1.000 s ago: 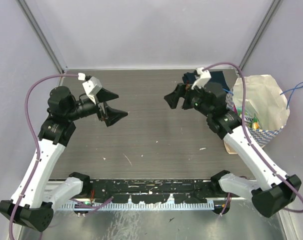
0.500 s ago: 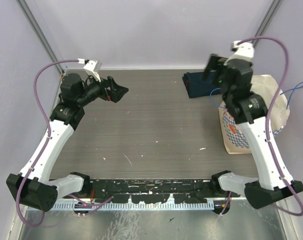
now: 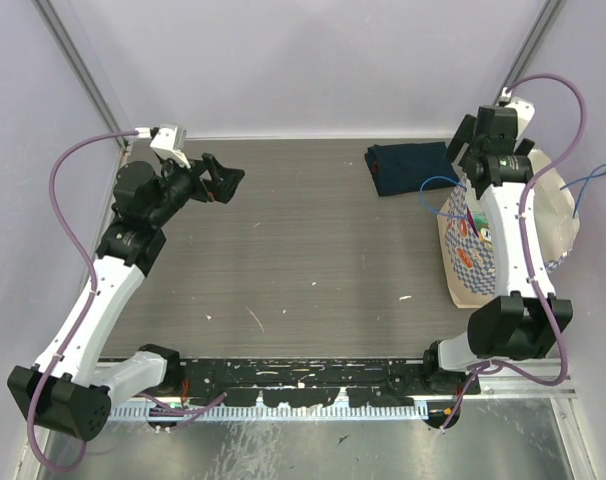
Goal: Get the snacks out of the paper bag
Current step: Move the paper bag to the center of the board.
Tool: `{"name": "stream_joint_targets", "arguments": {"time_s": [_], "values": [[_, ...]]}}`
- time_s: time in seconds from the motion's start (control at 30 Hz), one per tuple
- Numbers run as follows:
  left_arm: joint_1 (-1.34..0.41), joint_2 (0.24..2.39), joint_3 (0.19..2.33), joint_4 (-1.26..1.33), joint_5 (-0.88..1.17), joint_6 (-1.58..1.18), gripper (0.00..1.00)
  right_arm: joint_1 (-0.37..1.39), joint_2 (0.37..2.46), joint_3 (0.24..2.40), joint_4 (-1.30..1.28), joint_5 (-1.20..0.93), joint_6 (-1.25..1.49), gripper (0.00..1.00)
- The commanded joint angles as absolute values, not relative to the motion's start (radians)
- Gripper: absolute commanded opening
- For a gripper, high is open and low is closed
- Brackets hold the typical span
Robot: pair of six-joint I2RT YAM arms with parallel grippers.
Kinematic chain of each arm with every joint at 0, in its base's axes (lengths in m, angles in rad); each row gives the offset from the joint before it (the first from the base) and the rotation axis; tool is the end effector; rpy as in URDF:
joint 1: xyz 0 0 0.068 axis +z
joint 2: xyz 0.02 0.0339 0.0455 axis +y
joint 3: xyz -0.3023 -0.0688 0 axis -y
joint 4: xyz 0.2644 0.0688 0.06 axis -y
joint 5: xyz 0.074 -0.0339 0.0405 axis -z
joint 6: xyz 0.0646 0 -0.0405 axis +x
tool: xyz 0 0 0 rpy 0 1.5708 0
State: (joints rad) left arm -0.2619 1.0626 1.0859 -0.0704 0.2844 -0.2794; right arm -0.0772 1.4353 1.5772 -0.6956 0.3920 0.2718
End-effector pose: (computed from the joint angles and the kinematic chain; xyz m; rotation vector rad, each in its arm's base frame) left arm 0.2577 -0.0879 0.4373 0.2096 1.6415 -0.6444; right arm 0.3432 -0.0513 0.4395 0.5876 2.0078 -0.2983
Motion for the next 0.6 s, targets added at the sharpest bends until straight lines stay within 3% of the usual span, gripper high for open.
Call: {"name": "stream_joint_targets", "arguments": {"time_s": [0.0,0.33,0.43,0.57], "values": [[-0.261,1.019,1.051,0.0,0.215,-0.246,0.98,-0.08,1.421,1.543,-0.633,0.347,0.312,1.0],[-0.26,0.934,0.967,0.037,0.14,-0.229,0.98,-0.076,1.415,1.391,-0.57,0.306,0.345,0.97],[-0.261,0.947,0.967,0.031,0.092,-0.281,0.98,-0.06,1.418,1.375,-0.557,0.296,0.345,0.8],[-0.26,0.952,0.952,0.052,0.137,-0.301,0.98,-0.011,1.419,1.372,-0.558,0.303,0.339,0.33]]}}
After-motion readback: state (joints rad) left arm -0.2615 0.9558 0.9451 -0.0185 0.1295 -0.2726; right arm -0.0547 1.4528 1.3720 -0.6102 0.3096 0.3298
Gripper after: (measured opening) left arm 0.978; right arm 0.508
